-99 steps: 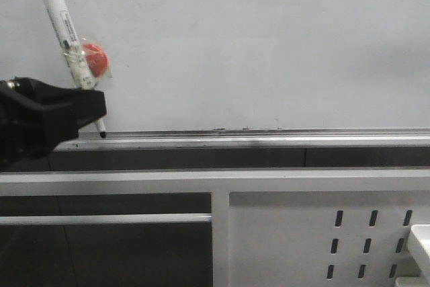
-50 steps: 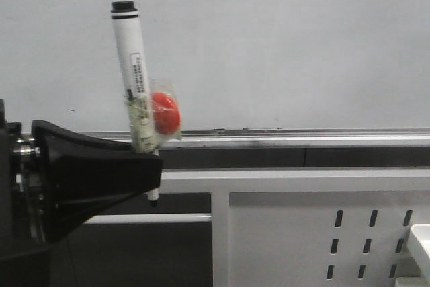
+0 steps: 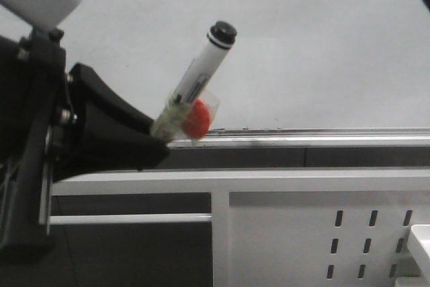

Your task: Write number 1 on whiteboard

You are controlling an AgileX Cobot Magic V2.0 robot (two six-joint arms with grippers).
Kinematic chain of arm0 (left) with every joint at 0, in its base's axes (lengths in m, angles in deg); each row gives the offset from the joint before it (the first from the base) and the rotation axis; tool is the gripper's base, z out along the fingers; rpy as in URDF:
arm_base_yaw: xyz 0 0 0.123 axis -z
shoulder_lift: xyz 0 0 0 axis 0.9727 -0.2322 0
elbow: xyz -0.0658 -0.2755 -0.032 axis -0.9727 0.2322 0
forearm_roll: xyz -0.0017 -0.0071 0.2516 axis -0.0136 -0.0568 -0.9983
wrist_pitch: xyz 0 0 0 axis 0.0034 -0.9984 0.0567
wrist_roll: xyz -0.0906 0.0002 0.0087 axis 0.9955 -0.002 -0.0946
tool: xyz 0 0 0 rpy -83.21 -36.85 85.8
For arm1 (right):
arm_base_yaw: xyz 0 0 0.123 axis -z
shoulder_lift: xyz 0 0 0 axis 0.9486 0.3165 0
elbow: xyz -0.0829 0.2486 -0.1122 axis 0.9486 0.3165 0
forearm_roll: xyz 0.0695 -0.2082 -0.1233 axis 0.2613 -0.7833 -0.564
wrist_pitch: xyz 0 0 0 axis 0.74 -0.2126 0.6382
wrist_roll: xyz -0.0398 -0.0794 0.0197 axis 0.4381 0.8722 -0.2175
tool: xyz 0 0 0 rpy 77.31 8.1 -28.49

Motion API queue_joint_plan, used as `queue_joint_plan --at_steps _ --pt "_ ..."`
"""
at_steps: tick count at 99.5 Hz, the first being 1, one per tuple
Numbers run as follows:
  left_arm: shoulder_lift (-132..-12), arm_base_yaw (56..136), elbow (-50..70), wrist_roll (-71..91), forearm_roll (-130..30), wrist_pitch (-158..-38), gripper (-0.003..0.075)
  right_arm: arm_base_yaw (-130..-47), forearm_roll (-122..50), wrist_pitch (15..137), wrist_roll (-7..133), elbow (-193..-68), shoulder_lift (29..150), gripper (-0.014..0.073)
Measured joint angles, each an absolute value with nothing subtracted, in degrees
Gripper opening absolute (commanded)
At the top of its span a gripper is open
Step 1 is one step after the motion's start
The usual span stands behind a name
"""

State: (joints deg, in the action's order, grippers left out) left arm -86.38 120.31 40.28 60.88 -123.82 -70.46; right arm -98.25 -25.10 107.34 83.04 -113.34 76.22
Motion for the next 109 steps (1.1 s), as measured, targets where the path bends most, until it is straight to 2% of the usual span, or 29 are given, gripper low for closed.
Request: queue_joint_plan --at_steps 22,36,67,93,109 --pt "-83.23 127.61 34.12 60.86 -124.2 -89.93 -0.002 -98.76 -21.57 107.24 83.89 -117.43 83.47 0.0399" --pt "-83.23 131.3 31.11 60.76 -124.2 -96.32 -0.002 -102.03 -20.36 106.24 86.38 -119.97 88.15 0.0399" --pt "-83.23 131.87 29.83 60.64 -123.89 -98.32 -0.002 -110.59 -20.07 96.64 87.71 -120.97 95.07 0.0399" --pt "-83.23 131.87 29.83 60.64 -123.73 -98.32 -0.002 -112.15 -20.07 90.83 87.71 -121.09 96.82 0.0396" --pt "-83.23 131.87 29.83 60.53 -123.73 -98.32 -0.002 -112.15 -20.07 90.85 87.71 -121.09 96.9 0.0315"
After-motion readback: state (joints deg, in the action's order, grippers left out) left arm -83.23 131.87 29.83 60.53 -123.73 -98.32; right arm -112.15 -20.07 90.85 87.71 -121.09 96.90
